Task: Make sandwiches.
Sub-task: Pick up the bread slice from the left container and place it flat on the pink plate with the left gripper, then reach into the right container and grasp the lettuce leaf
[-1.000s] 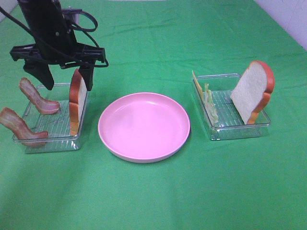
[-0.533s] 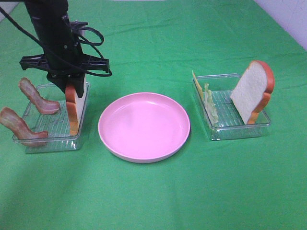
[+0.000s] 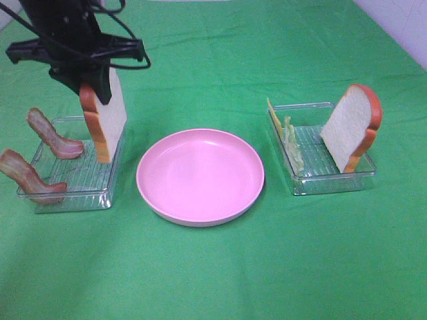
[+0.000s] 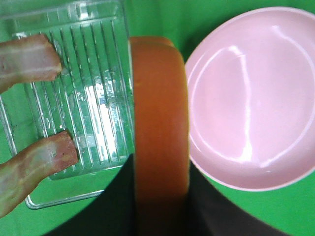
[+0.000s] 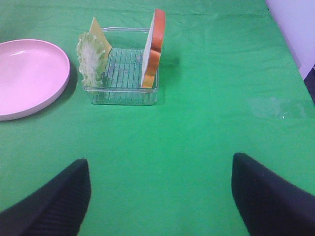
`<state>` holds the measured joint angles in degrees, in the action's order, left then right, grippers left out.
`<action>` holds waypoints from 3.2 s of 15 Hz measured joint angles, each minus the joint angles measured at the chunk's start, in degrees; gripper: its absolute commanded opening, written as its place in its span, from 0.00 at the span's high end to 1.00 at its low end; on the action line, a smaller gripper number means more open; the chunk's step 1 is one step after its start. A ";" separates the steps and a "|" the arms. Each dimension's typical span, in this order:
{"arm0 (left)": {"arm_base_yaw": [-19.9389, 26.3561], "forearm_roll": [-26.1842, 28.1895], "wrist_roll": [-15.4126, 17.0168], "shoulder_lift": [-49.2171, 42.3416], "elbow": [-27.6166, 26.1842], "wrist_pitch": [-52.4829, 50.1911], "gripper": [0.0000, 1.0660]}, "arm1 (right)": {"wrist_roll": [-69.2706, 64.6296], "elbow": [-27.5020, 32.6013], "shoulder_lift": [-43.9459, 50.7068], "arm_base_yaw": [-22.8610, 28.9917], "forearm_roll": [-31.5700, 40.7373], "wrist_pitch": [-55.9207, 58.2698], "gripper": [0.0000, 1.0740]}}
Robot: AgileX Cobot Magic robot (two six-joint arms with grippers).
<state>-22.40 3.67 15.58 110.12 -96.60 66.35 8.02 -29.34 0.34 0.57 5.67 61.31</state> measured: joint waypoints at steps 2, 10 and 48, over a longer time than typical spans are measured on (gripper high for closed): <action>1.89 6.07 -4.98 -4.13 -0.06 0.00 1.00 | 0.00 0.00 0.00 0.00 0.00 0.00 0.30; 10.08 48.93 -37.53 0.63 15.30 -9.68 1.00 | 0.00 0.00 0.00 0.00 0.00 0.00 0.30; -0.63 6.42 -11.52 -19.19 16.50 -5.44 0.31 | 0.00 0.00 0.00 0.00 0.00 0.00 0.30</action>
<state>-23.03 10.08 4.07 90.93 -80.10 60.91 8.02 -29.34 0.34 0.57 5.67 61.31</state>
